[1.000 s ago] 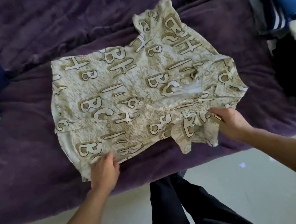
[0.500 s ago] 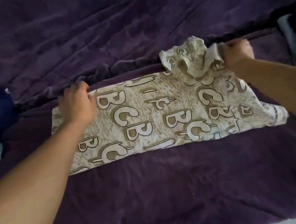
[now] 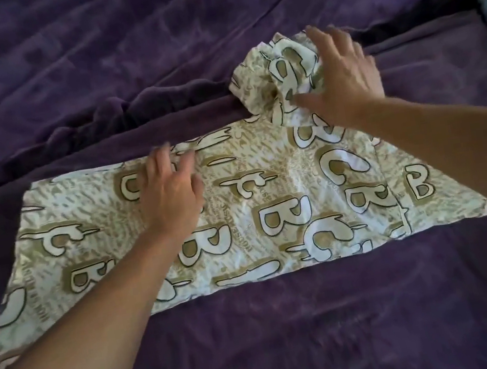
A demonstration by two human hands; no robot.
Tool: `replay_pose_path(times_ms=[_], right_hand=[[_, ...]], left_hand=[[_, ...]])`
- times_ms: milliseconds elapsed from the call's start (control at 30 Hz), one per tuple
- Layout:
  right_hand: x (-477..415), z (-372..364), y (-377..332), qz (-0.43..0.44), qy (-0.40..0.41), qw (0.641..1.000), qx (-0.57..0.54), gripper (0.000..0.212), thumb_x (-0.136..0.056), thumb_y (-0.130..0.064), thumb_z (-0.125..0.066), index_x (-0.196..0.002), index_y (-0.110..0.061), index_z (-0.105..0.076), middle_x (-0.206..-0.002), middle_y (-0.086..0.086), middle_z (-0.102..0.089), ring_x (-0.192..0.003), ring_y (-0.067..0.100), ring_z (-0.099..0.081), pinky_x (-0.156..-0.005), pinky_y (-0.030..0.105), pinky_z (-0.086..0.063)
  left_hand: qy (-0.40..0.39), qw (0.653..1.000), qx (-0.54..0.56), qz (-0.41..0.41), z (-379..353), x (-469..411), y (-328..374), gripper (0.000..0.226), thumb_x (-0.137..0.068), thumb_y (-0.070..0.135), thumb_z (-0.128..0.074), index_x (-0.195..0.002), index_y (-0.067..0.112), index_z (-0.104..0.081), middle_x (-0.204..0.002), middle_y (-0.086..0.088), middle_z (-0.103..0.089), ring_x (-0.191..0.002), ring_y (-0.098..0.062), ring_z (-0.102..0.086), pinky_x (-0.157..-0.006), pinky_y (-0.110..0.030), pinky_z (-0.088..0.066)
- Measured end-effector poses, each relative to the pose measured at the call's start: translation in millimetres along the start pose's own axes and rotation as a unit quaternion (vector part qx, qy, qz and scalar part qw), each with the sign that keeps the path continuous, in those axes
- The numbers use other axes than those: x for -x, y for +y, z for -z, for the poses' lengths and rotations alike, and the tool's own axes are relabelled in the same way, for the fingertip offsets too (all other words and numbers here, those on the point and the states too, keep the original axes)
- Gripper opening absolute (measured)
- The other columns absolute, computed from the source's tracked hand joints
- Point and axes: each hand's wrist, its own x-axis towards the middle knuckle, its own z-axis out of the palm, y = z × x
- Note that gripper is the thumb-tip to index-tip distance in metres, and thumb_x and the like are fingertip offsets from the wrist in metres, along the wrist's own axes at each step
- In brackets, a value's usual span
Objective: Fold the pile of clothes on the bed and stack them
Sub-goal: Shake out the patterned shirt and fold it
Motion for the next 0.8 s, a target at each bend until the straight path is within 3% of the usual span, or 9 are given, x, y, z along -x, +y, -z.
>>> replay_pose_path(times_ms=[100,200,300,367,433,500,633,733,800], right_hand=[[-40,5,-16,-0.008,-0.102,0.993,0.052,0.048,-0.078,-0.034,-0.074,-0.122,-0.022,-0.057,-0.112,0.007,-0.064,-0.093,0.027,-0.059,-0.08,0.037,-0.051],[-69,23,-8,-0.119,-0.012,0.991,-0.067,0.025,-0.081,-0.033,-0.067,-0.103,-0.022,-0.07,-0.1,0.005,-0.068,-0.092,0.027,-0.064,-0.081,0.038,-0.053],[-85,30,10,-0.169,0.045,0.981,-0.085,0.044,-0.083,-0.044,-0.063,-0.12,-0.02,-0.059,-0.122,0.008,-0.061,-0.114,0.032,-0.056,-0.093,0.045,-0.048],[-89,25,14,-0.212,-0.006,0.97,-0.115,0.079,-0.077,-0.065,-0.062,-0.133,-0.014,-0.044,-0.134,0.01,-0.051,-0.124,0.033,-0.049,-0.098,0.044,-0.043],[-92,17,9,-0.254,-0.095,0.941,-0.203,0.102,-0.064,-0.076,-0.067,-0.135,-0.007,-0.044,-0.131,0.01,-0.054,-0.119,0.031,-0.054,-0.094,0.037,-0.044],[-95,8,7,-0.27,-0.181,0.911,-0.253,0.098,-0.056,-0.065,-0.081,-0.126,-0.004,-0.051,-0.11,0.007,-0.062,-0.097,0.027,-0.062,-0.081,0.032,-0.049],[-102,10,26,-0.302,-0.163,0.868,-0.359,0.032,-0.069,-0.022,-0.087,-0.078,-0.007,-0.061,-0.067,0.002,-0.06,-0.044,0.01,-0.057,-0.043,0.02,-0.047],[-94,33,36,-0.205,-0.103,0.855,-0.465,0.018,-0.073,-0.002,-0.077,-0.072,-0.016,-0.065,-0.068,0.001,-0.068,-0.059,0.013,-0.068,-0.053,0.025,-0.056],[-70,49,38,-0.072,-0.055,0.893,-0.44,0.022,-0.072,0.007,-0.07,-0.072,-0.016,-0.068,-0.074,0.002,-0.072,-0.064,0.011,-0.069,-0.054,0.025,-0.055]], left_hand=[[-0.029,0.999,-0.023,-0.014,-8,-1,14,0.042,-0.092,0.025,-0.052,-0.133,0.017,-0.051,-0.141,-0.017,-0.042,-0.129,-0.037,-0.038,-0.106,-0.051,-0.031],[-0.063,0.998,-0.021,0.004,-6,-4,17,0.045,-0.091,0.023,-0.052,-0.136,0.017,-0.046,-0.143,-0.016,-0.039,-0.13,-0.036,-0.037,-0.107,-0.05,-0.03],[-0.073,0.996,-0.018,0.045,2,-9,21,0.048,-0.092,0.022,-0.051,-0.138,0.018,-0.043,-0.147,-0.015,-0.033,-0.134,-0.034,-0.032,-0.11,-0.049,-0.03],[-0.03,0.999,-0.008,0.027,6,-11,39,0.045,-0.091,0.02,-0.053,-0.136,0.017,-0.046,-0.147,-0.018,-0.034,-0.135,-0.036,-0.033,-0.108,-0.051,-0.032],[0.007,0.999,0.004,-0.051,5,-17,64,0.045,-0.09,0.021,-0.054,-0.134,0.021,-0.048,-0.146,-0.019,-0.036,-0.135,-0.038,-0.035,-0.108,-0.053,-0.033],[-0.032,0.995,-0.002,-0.099,-3,-27,86,0.052,-0.092,0.03,-0.052,-0.142,0.028,-0.036,-0.152,-0.017,-0.03,-0.139,-0.036,-0.029,-0.112,-0.052,-0.028],[-0.147,0.989,0.023,0.0,-11,-52,86,0.066,-0.092,0.047,-0.049,-0.148,0.04,-0.015,-0.157,-0.009,-0.018,-0.143,-0.031,-0.02,-0.114,-0.049,-0.02],[-0.153,0.982,0.109,0.034,2,-66,76,0.062,-0.09,0.04,-0.055,-0.147,0.035,-0.031,-0.145,-0.008,-0.04,-0.131,-0.029,-0.038,-0.106,-0.045,-0.034],[-0.154,0.972,0.169,0.06,12,-69,74,0.049,-0.091,0.034,-0.057,-0.139,0.03,-0.045,-0.135,-0.007,-0.049,-0.124,-0.028,-0.045,-0.101,-0.038,-0.037]])
